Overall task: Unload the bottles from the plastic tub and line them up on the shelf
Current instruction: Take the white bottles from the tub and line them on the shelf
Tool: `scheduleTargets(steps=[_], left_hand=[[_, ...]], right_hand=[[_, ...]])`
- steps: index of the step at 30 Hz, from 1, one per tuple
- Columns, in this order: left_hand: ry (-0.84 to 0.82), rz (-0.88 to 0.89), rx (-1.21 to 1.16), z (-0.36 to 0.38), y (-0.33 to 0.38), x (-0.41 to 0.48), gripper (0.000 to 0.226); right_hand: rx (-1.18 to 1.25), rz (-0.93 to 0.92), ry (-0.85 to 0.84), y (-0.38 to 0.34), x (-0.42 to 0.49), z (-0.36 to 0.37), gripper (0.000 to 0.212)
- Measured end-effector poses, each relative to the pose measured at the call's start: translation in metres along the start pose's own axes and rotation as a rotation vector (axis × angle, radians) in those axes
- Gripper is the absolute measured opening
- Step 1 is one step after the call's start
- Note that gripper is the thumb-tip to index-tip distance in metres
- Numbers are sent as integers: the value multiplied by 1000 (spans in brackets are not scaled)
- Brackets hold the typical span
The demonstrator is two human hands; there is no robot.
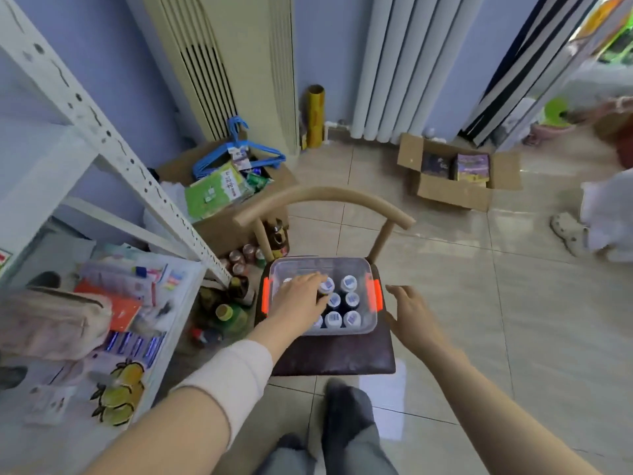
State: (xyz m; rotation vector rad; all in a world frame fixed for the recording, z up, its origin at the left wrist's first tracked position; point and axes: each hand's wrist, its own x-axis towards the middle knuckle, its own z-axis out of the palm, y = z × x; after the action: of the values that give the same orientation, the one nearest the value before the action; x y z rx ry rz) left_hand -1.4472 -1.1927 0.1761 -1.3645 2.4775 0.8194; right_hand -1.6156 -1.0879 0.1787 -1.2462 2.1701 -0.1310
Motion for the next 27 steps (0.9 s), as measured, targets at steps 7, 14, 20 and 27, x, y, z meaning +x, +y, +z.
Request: scheduleTargets(steps=[7,14,20,27], left_hand=[[-83,-135,-124,64,-23,68,48],[-69,-3,-33,142,-77,191,49],[-78,101,-5,174,-101,215,53],[-3,160,-2,187,-99,224,52]], right_hand=[[-16,-19,-125,13,96,47,55],[-305,-69,-166,25,224,127,50],[-461,-62,-178,32,243,161,58],[-423,-36,-124,34,250,174,45]])
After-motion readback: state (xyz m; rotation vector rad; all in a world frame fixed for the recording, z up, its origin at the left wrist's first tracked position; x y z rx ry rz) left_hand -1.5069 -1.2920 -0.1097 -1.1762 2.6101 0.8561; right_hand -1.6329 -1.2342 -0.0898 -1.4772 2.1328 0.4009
